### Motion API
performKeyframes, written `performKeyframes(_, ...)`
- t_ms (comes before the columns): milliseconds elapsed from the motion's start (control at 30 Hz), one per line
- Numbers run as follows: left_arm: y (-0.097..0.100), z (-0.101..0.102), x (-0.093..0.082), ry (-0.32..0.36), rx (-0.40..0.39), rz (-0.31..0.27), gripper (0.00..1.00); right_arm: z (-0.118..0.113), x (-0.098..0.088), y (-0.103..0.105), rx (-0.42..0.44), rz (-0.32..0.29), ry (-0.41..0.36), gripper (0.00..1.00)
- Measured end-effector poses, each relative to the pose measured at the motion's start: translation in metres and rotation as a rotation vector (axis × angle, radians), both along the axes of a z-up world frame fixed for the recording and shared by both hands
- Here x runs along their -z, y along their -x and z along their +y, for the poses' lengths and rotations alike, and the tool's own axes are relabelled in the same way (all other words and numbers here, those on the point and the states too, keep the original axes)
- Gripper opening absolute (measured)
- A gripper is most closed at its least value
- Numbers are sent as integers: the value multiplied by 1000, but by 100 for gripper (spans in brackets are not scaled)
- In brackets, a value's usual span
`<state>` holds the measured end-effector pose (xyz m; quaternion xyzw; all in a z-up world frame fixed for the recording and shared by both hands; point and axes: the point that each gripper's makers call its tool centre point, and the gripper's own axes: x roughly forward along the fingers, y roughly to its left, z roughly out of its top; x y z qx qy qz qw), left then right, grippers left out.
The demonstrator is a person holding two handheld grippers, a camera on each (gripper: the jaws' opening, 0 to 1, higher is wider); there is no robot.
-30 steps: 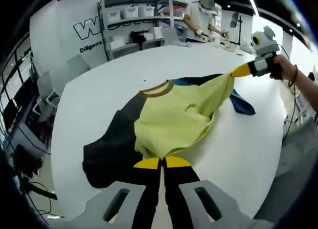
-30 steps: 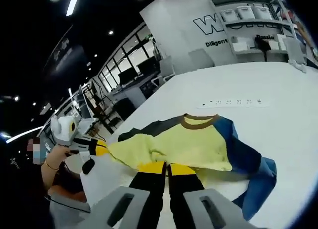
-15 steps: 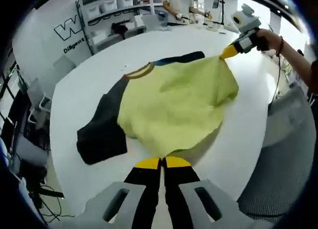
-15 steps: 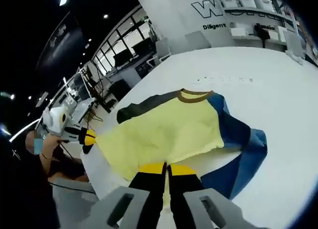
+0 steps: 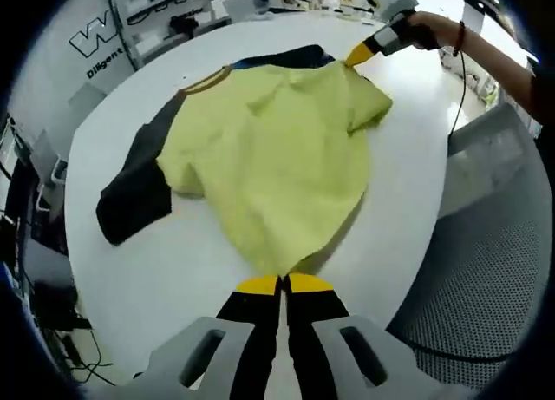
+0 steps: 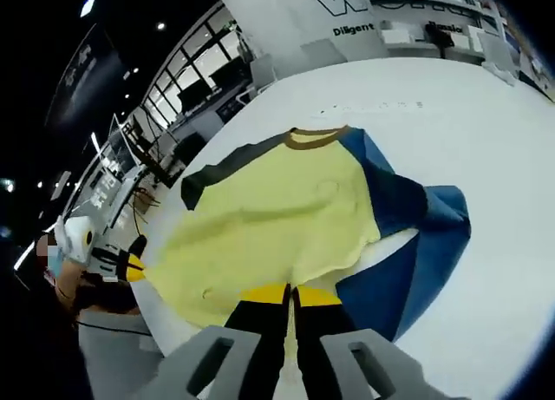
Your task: Fold the garment on the visible template until the final outline fits inside the template.
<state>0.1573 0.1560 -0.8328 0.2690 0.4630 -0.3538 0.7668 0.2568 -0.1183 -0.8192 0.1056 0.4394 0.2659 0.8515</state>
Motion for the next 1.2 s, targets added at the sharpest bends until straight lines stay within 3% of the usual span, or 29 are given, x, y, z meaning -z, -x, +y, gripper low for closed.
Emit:
performKeyframes(67,6,-3,0,-18,16,-2,2,0,6,0,2,11,9,0)
performKeyframes(167,14,-7,2,-58,66,-6,2,-1,12,-1,-16,-14,48,0)
performKeyframes(300,18,-18,2,-63,92,-16,2,1,14,-5,-23,-60,61,0)
performKeyframes(533,21,-15,14,-103,87,0,2,-2,24,-12,-8,-83,96,0)
performKeyframes(800,25,-10,18,-114,58,17,2,-13,36,-7,0,-58,154,0)
performKeyframes(833,25,-11,18,-102,43,20,2,-15,35,-6,18,-51,150,0)
performKeyframes(933,25,-12,18,-53,-25,22,2,-18,18,-2,30,-115,119,0)
performKeyframes(967,25,-12,18,-42,-34,25,3,-19,14,0,31,-126,106,4)
performKeyframes(1067,26,-15,17,7,-68,21,11,-20,6,8,30,-146,82,16)
performKeyframes(1200,27,-18,14,47,-75,-25,26,-25,-9,24,39,-197,53,24)
